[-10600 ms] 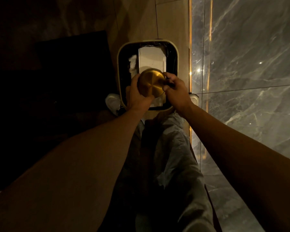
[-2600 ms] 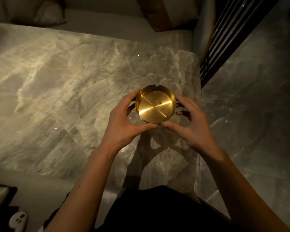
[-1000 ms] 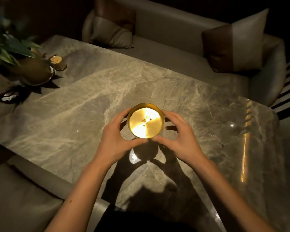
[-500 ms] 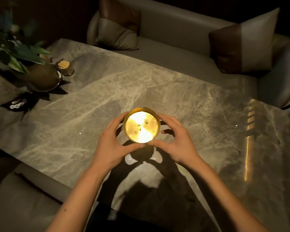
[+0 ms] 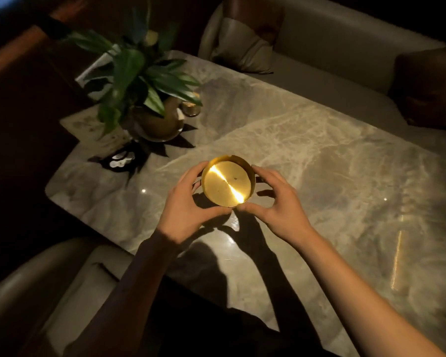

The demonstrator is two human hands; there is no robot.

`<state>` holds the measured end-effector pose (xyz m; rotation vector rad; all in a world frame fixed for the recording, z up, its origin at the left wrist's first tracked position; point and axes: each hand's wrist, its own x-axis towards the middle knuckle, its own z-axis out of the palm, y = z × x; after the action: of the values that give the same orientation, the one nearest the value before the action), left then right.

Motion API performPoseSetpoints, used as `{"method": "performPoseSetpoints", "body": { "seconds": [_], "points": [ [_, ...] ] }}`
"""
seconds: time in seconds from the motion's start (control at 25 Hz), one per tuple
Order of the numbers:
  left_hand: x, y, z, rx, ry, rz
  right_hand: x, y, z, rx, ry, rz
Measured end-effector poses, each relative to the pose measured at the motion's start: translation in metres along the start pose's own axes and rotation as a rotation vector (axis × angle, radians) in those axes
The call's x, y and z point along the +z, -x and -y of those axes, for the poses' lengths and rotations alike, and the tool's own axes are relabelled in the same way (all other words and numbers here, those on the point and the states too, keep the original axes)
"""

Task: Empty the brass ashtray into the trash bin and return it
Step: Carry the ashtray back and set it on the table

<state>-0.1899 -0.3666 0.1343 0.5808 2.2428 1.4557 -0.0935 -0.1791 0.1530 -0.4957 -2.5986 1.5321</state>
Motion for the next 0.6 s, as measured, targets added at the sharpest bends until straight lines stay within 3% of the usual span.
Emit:
{"method": "performPoseSetpoints", "body": {
  "seconds": [0.36, 0.6],
  "points": [
    [-0.094, 0.018, 0.082, -0.161, 0.060, -0.148, 0.117, -0.044, 0.034, -0.059, 0.060, 0.167],
    [-0.122, 0.025, 0.130, -0.090, -0.080, -0.283, 0.173, -0.072, 0.042, -0.087, 0.125, 0.251]
  ]
}}
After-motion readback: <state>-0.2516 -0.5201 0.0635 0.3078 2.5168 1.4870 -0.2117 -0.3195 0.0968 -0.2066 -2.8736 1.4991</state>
